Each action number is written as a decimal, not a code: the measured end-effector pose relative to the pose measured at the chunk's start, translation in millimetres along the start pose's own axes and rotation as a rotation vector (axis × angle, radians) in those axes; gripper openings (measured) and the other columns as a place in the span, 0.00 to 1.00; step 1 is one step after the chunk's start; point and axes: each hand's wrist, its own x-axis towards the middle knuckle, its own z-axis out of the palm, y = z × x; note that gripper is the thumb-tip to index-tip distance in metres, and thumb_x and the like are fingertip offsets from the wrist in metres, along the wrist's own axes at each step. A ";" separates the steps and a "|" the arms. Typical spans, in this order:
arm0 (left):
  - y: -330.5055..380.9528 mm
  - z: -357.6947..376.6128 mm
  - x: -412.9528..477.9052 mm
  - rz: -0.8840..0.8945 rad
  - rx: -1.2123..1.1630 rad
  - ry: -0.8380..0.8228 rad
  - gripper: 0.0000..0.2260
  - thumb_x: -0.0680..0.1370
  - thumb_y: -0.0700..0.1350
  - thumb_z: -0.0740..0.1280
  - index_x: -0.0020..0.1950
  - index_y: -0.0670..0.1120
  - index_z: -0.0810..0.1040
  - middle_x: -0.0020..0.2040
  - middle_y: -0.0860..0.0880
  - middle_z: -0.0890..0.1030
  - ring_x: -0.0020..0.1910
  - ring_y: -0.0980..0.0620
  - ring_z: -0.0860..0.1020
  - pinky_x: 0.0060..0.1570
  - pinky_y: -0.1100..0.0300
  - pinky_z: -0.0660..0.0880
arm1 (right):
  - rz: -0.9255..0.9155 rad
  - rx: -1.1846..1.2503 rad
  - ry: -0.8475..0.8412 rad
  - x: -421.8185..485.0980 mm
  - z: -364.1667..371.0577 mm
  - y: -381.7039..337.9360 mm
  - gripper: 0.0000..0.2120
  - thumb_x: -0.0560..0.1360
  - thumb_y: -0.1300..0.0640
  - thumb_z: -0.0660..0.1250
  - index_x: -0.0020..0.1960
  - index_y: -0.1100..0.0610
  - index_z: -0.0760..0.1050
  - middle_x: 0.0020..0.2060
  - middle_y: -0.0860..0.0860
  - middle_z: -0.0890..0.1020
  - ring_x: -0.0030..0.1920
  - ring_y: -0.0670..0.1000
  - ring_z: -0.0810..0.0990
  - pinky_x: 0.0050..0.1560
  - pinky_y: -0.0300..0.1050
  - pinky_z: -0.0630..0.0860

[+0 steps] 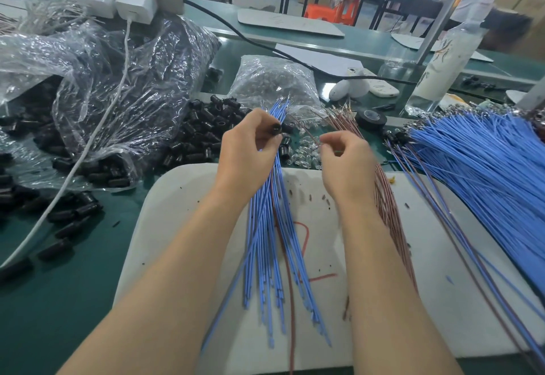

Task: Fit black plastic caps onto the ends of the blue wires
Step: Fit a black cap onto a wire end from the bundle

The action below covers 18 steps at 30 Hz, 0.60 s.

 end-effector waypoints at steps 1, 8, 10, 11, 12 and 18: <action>0.4 0.8 -0.4 0.002 0.001 -0.006 0.05 0.75 0.35 0.68 0.48 0.43 0.78 0.40 0.54 0.81 0.42 0.59 0.80 0.48 0.71 0.75 | -0.024 -0.060 -0.033 -1.5 3.0 0.1 0.09 0.77 0.61 0.63 0.53 0.55 0.80 0.45 0.47 0.81 0.42 0.42 0.77 0.44 0.34 0.73; -0.3 2.5 -2.5 -0.009 -0.002 -0.028 0.06 0.74 0.33 0.67 0.48 0.42 0.77 0.39 0.56 0.79 0.39 0.64 0.78 0.45 0.75 0.73 | -0.059 -0.340 -0.172 -5.8 21.0 2.6 0.12 0.77 0.57 0.64 0.60 0.52 0.78 0.58 0.55 0.73 0.59 0.57 0.71 0.62 0.49 0.69; 0.1 2.9 -3.1 -0.009 -0.007 -0.029 0.06 0.74 0.33 0.67 0.48 0.41 0.77 0.40 0.55 0.79 0.40 0.60 0.79 0.46 0.73 0.74 | -0.056 -0.354 -0.176 -6.5 22.3 3.3 0.13 0.77 0.56 0.64 0.61 0.51 0.77 0.58 0.54 0.71 0.60 0.57 0.68 0.62 0.47 0.66; 0.4 3.3 -3.4 -0.007 -0.007 -0.033 0.06 0.74 0.33 0.66 0.48 0.42 0.77 0.40 0.55 0.79 0.40 0.60 0.79 0.46 0.72 0.74 | -0.050 -0.370 -0.182 -6.9 23.6 3.1 0.13 0.78 0.54 0.64 0.62 0.50 0.77 0.58 0.54 0.70 0.60 0.56 0.68 0.62 0.47 0.65; 0.5 3.5 -3.4 -0.005 -0.005 -0.037 0.06 0.74 0.33 0.66 0.48 0.42 0.77 0.39 0.56 0.79 0.40 0.60 0.78 0.47 0.72 0.74 | -0.041 -0.390 -0.187 -7.2 24.9 2.7 0.13 0.78 0.53 0.63 0.62 0.50 0.76 0.58 0.54 0.70 0.60 0.56 0.67 0.62 0.47 0.65; -0.7 5.4 -3.4 0.006 -0.004 -0.057 0.07 0.73 0.33 0.67 0.47 0.44 0.77 0.40 0.54 0.79 0.43 0.55 0.80 0.50 0.66 0.76 | -0.029 -0.372 -0.153 -7.7 29.2 2.6 0.07 0.77 0.51 0.65 0.53 0.51 0.78 0.55 0.53 0.71 0.58 0.56 0.68 0.59 0.48 0.66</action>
